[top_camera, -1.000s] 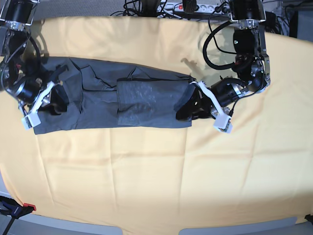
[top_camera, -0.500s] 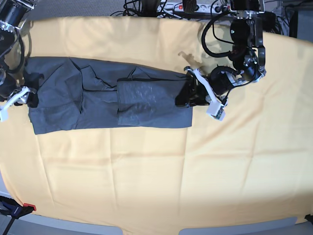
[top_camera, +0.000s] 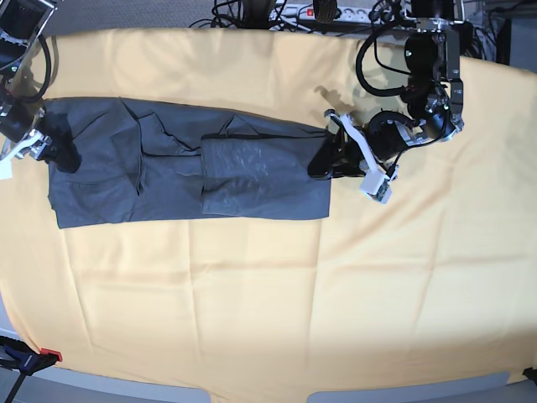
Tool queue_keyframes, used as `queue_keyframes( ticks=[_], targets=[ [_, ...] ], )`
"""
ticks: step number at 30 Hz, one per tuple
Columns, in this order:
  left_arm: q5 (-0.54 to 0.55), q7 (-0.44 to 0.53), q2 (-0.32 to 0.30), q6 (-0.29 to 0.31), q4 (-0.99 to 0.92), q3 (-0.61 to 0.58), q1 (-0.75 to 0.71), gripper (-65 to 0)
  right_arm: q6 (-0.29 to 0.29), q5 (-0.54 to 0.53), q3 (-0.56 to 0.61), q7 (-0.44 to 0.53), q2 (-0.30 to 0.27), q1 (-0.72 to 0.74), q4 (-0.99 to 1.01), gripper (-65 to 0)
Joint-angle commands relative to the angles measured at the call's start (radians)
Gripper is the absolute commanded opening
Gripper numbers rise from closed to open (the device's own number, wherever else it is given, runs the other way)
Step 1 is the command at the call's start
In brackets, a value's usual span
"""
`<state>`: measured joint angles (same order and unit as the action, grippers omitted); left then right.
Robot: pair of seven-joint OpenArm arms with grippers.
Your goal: Fold the T-shirt properly
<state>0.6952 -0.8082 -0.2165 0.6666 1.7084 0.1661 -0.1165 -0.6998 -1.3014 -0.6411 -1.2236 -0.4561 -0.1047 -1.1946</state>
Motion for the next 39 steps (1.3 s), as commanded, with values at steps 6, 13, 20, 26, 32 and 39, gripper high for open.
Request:
queue_keyframes(
  ticks=[6, 13, 20, 26, 32, 39],
  targets=[
    [0.027, 0.027, -0.005, 0.01, 0.017, 0.005, 0.012, -65.0, 0.002, -0.033, 0.0, -0.012, -0.018, 0.017, -0.006, -50.0],
    [0.108, 0.024, -0.005, 0.01, 0.018, 0.064, 0.017, -65.0, 0.002, -0.025, -0.002, -0.013, -0.045, 0.091, -0.019, -65.0],
    [0.256, -0.002, -0.019, 0.01, 0.018, 0.283, 0.016, -65.0, 0.002, 0.107, -0.002, -0.012, -0.134, 0.093, -0.143, -65.0],
    [0.259, -0.016, -0.089, 0.01, 0.018, 0.333, -0.013, -65.0, 0.029, 0.07, -0.001, -0.012, -0.154, 0.064, -0.39, -65.0],
    [0.252, -0.016, -0.128, 0.01, 0.018, 0.333, -0.039, -65.0, 0.047, -0.114, -0.001, -0.137, -0.039, 0.047, -0.712, -65.0],
    [0.252, -0.016, -0.127, 0.01, 0.018, 0.333, -0.039, -65.0, 0.002, -0.182, 0.062, -0.149, 0.138, 0.047, -0.981, -65.0]
  ],
)
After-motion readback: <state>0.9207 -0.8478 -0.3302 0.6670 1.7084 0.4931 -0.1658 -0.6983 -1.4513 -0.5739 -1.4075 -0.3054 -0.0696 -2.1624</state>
